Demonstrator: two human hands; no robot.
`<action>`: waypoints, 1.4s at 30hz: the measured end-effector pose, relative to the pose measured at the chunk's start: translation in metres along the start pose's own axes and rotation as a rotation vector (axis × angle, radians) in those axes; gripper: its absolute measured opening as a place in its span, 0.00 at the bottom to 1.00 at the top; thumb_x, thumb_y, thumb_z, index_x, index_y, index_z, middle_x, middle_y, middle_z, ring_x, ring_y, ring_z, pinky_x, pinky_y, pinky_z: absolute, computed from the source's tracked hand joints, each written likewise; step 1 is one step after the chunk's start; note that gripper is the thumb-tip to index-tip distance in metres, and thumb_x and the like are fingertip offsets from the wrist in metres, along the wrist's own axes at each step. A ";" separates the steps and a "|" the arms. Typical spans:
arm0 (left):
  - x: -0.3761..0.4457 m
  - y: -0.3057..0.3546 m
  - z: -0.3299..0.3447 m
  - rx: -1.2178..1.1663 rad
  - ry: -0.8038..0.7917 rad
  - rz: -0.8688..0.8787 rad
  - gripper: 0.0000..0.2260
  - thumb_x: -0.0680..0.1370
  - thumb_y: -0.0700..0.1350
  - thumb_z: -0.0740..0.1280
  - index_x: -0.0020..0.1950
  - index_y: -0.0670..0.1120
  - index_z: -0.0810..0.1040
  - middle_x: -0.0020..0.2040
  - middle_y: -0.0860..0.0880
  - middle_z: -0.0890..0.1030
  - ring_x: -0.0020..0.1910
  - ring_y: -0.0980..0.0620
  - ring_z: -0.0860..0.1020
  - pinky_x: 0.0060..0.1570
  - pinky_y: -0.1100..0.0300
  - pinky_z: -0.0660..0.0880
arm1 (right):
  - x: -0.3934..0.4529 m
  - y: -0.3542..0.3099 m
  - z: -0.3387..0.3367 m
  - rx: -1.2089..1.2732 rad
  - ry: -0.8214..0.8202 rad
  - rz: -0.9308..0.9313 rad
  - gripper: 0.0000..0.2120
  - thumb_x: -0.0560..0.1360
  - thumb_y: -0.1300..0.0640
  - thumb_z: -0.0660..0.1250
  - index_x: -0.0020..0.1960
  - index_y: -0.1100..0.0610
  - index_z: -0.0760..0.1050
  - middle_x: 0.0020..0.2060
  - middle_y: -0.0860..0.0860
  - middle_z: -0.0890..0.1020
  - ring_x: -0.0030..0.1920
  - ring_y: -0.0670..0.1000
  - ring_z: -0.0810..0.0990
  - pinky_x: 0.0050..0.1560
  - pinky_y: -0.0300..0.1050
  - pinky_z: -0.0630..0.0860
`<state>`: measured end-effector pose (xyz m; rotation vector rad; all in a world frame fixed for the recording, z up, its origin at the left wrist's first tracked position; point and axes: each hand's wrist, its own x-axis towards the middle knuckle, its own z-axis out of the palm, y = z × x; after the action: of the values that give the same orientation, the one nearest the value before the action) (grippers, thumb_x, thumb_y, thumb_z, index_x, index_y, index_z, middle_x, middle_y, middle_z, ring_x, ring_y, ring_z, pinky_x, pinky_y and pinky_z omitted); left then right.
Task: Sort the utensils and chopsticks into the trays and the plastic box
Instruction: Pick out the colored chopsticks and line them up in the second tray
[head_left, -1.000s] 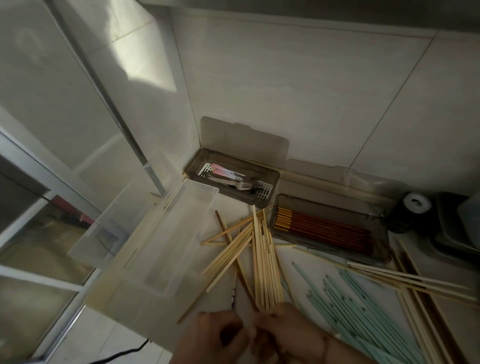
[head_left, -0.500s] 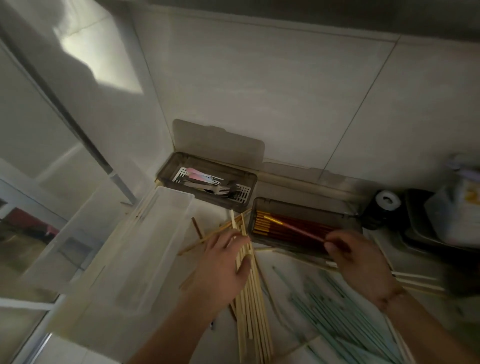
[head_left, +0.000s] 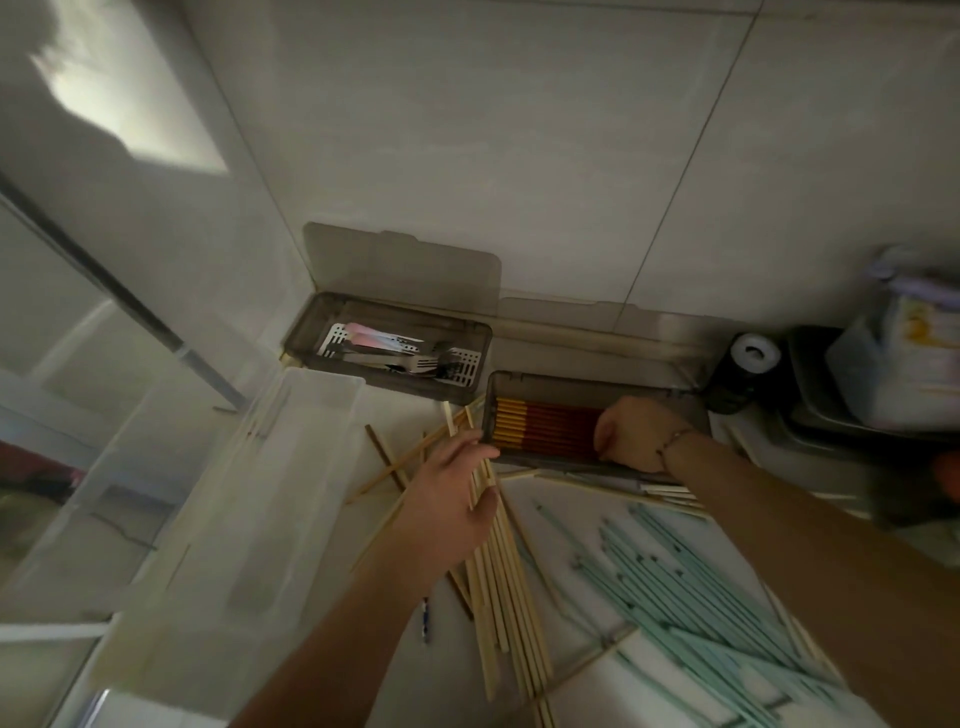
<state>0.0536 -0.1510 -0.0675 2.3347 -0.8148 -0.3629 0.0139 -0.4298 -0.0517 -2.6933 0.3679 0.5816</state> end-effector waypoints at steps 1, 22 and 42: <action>-0.003 -0.001 0.000 0.011 -0.030 0.007 0.18 0.77 0.51 0.64 0.68 0.57 0.70 0.75 0.60 0.59 0.73 0.58 0.60 0.71 0.57 0.63 | 0.002 0.001 0.002 -0.013 -0.006 0.022 0.04 0.71 0.57 0.72 0.39 0.49 0.82 0.46 0.49 0.84 0.47 0.49 0.80 0.51 0.37 0.74; 0.010 0.004 0.019 0.352 -0.066 -0.012 0.27 0.78 0.62 0.57 0.76 0.62 0.56 0.77 0.52 0.59 0.77 0.50 0.51 0.74 0.42 0.45 | -0.078 0.061 0.040 0.122 0.695 0.069 0.08 0.70 0.60 0.75 0.49 0.61 0.83 0.46 0.57 0.79 0.44 0.57 0.79 0.45 0.52 0.79; -0.052 0.033 0.069 0.422 -0.254 0.423 0.24 0.74 0.67 0.59 0.66 0.57 0.72 0.73 0.54 0.66 0.73 0.47 0.62 0.67 0.38 0.55 | -0.192 0.087 0.124 0.019 0.818 0.478 0.13 0.61 0.64 0.78 0.45 0.58 0.82 0.42 0.57 0.82 0.41 0.63 0.77 0.40 0.53 0.77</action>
<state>-0.0323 -0.1705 -0.0965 2.4282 -1.6067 -0.3289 -0.2261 -0.4260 -0.0988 -2.7006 1.2275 -0.4575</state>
